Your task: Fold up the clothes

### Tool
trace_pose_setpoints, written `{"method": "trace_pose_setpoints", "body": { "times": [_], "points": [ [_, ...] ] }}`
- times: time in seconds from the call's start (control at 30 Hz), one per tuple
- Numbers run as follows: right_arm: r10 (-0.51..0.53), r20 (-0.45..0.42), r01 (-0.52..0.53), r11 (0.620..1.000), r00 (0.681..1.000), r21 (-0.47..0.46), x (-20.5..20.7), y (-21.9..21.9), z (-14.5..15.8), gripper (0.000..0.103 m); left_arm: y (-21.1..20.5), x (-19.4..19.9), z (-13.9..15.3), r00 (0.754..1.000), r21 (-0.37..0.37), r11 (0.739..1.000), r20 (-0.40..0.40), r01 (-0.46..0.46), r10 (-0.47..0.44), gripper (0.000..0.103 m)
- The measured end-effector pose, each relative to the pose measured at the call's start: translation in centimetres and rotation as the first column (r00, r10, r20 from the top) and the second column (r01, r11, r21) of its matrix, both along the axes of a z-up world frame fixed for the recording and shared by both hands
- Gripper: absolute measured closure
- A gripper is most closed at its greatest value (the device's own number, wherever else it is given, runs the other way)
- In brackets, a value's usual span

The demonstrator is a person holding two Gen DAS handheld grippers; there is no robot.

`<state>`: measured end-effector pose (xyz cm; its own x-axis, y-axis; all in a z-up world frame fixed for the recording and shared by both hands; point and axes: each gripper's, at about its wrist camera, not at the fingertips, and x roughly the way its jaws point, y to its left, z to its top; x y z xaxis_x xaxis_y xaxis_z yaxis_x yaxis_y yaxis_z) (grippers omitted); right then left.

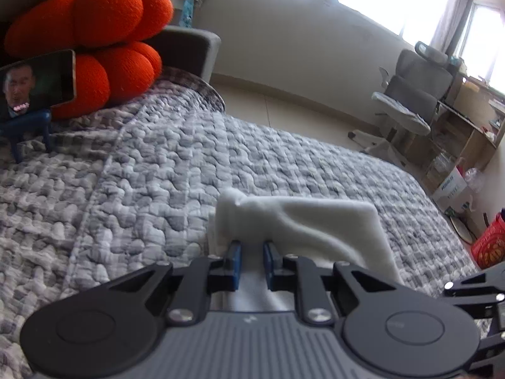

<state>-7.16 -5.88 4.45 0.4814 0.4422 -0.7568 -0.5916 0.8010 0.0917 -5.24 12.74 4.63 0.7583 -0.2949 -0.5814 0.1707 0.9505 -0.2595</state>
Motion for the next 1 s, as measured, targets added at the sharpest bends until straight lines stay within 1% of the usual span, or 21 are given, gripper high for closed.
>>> {"method": "trace_pose_setpoints", "body": {
  "times": [0.07, 0.13, 0.17, 0.3, 0.33, 0.37, 0.4, 0.47, 0.5, 0.53, 0.57, 0.63, 0.67, 0.77, 0.83, 0.9, 1.0],
  "points": [
    [-0.01, -0.016, 0.011, 1.0, 1.0, 0.018, 0.2, -0.4, -0.1, 0.086, 0.2, -1.3, 0.8, 0.998, -0.008, 1.0, 0.057, 0.002, -0.001, 0.086],
    [-0.011, -0.015, 0.011, 1.0, 1.0, 0.018, 0.1, -0.3, 0.0, 0.086, 0.2, -2.7, 1.7, 0.992, -0.014, 1.0, 0.128, 0.021, -0.019, 0.086],
    [-0.01, -0.014, 0.01, 1.0, 1.0, 0.018, 0.0, -0.2, 0.0, 0.086, 0.0, -3.0, 1.7, 0.99, -0.002, 1.0, 0.135, 0.029, -0.029, 0.086],
    [-0.018, -0.03, 0.019, 0.999, 0.999, 0.036, 0.1, -0.5, 0.1, 0.086, -1.4, -3.5, 1.3, 0.988, 0.063, 0.996, 0.136, 0.06, -0.068, 0.086],
    [-0.021, -0.035, 0.023, 0.999, 0.999, 0.044, 0.2, -0.6, 0.2, 0.086, -1.8, -3.4, 1.1, 0.989, 0.09, 0.994, 0.128, 0.065, -0.076, 0.086],
    [-0.017, -0.031, 0.019, 0.998, 0.999, 0.059, 0.1, -0.9, 0.4, 0.085, -2.2, -3.2, 0.8, 0.99, 0.119, 0.991, 0.117, 0.068, -0.082, 0.086],
    [-0.007, -0.019, 0.009, 0.997, 1.0, 0.078, 0.0, -1.1, 0.8, 0.08, -2.6, -2.8, 0.3, 0.993, 0.156, 0.986, 0.087, 0.061, -0.075, 0.086],
    [-0.005, 0.01, 0.004, 0.991, 1.0, 0.131, 0.0, -2.0, 1.7, 0.078, -2.8, -2.0, -0.5, 0.997, 0.202, 0.978, 0.05, 0.05, -0.061, 0.086],
    [-0.027, 0.029, 0.021, 0.984, 0.999, 0.179, 0.2, -2.8, 2.4, 0.075, -2.8, -1.9, -0.6, 0.997, 0.201, 0.978, 0.045, 0.049, -0.059, 0.086],
    [-0.06, 0.04, 0.05, 0.974, 0.997, 0.222, 0.5, -3.6, 3.0, 0.074, -2.7, -1.9, -0.5, 0.997, 0.194, 0.98, 0.044, 0.048, -0.057, 0.086],
    [-0.099, 0.047, 0.085, 0.967, 0.994, 0.24, 1.1, -4.2, 3.3, 0.074, -2.6, -1.9, -0.4, 0.998, 0.187, 0.981, 0.04, 0.047, -0.056, 0.086],
    [-0.169, 0.064, 0.148, 0.959, 0.984, 0.242, 2.4, -4.9, 3.4, 0.073, -2.3, -1.9, -0.4, 0.998, 0.174, 0.984, 0.033, 0.05, -0.056, 0.086],
    [-0.182, 0.069, 0.162, 0.958, 0.981, 0.235, 3.0, -4.8, 3.4, 0.072, -2.2, -1.9, -0.4, 0.998, 0.17, 0.984, 0.03, 0.05, -0.056, 0.086],
    [-0.174, 0.075, 0.156, 0.969, 0.982, 0.192, 5.1, -3.2, 2.7, 0.072, -2.2, -2.0, -0.4, 0.998, 0.166, 0.985, 0.025, 0.051, -0.056, 0.086],
    [-0.178, 0.079, 0.166, 0.976, 0.981, 0.139, 6.3, -1.9, 1.8, 0.072, -2.3, -2.0, -0.4, 0.998, 0.177, 0.983, 0.025, 0.05, -0.055, 0.086],
    [-0.197, 0.054, 0.192, 0.977, 0.979, 0.09, 7.5, -0.8, 0.5, 0.078, -2.4, -2.1, -0.5, 0.998, 0.185, 0.982, 0.026, 0.05, -0.056, 0.086],
    [-0.212, 0.06, 0.209, 0.977, 0.976, 0.051, 7.9, 0.1, -0.1, 0.078, -2.2, -2.1, -0.4, 0.998, 0.18, 0.982, 0.023, 0.052, -0.057, 0.086]
  ]
}}
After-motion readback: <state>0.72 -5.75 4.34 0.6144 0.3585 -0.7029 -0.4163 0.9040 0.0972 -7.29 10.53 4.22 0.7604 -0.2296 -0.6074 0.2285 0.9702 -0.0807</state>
